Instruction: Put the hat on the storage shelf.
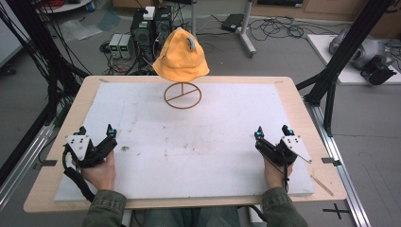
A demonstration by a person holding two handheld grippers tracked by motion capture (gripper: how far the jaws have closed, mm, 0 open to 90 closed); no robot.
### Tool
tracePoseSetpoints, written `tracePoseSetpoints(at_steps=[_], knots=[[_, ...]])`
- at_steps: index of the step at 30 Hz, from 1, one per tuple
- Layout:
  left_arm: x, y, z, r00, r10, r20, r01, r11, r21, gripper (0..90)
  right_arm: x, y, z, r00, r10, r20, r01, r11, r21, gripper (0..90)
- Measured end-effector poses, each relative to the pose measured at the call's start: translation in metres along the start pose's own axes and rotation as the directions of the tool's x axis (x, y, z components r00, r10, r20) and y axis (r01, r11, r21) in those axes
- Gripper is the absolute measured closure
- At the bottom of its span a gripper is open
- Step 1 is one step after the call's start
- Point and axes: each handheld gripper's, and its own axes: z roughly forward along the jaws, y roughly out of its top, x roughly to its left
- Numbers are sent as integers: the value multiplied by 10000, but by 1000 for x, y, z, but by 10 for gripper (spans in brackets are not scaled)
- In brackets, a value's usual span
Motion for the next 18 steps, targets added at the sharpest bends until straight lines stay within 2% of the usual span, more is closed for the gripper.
tracePoseSetpoints(at_steps=[7,10,13,16,18], knots=[[-2,0,0,10000,35,41,-35,10000,-16,163,-4,-3,-2,10000,-30,6,30,10000,-29,107],[-2,1,1,10000,68,44,-67,10000,-34,163,-9,-3,-3,9992,375,113,-375,9993,-39,107],[-3,1,1,10000,70,51,-70,10000,-6,163,-11,-3,-3,9985,520,188,-519,9986,-78,106],[-3,1,0,10000,56,50,-56,10000,-25,163,-11,-3,-3,9984,530,182,-529,9986,-67,107],[-2,1,0,10000,37,89,-37,10000,0,166,-12,-3,-2,9992,366,180,-365,9993,-68,107]])
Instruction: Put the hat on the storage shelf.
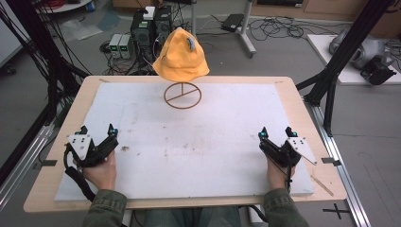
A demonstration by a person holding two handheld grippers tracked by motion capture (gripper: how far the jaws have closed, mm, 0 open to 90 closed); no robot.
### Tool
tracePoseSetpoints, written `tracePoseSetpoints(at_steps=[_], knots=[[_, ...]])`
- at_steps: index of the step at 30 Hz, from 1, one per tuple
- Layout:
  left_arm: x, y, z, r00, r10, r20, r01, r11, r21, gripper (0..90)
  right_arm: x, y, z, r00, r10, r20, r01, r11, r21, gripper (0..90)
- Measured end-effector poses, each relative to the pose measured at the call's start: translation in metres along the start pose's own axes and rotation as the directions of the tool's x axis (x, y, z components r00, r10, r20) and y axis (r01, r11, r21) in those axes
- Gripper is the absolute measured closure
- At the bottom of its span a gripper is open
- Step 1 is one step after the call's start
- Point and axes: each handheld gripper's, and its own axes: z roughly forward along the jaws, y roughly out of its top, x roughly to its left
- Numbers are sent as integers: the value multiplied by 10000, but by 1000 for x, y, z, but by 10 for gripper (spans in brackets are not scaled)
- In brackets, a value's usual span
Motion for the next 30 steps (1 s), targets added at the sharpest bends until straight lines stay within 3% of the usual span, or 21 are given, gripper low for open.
tracePoseSetpoints(at_steps=[11,20,30], knots=[[-3,0,2,9998,152,89,-153,9999,65,170,2,-1,2,10000,-96,-15,96,9998,153,107],[-1,0,1,9997,3,254,-6,9999,136,172,3,-1,3,10000,26,-57,-25,9996,273,107],[3,-2,0,9999,-19,168,17,9999,109,172,2,-1,4,10000,-63,-76,65,9995,305,107]])
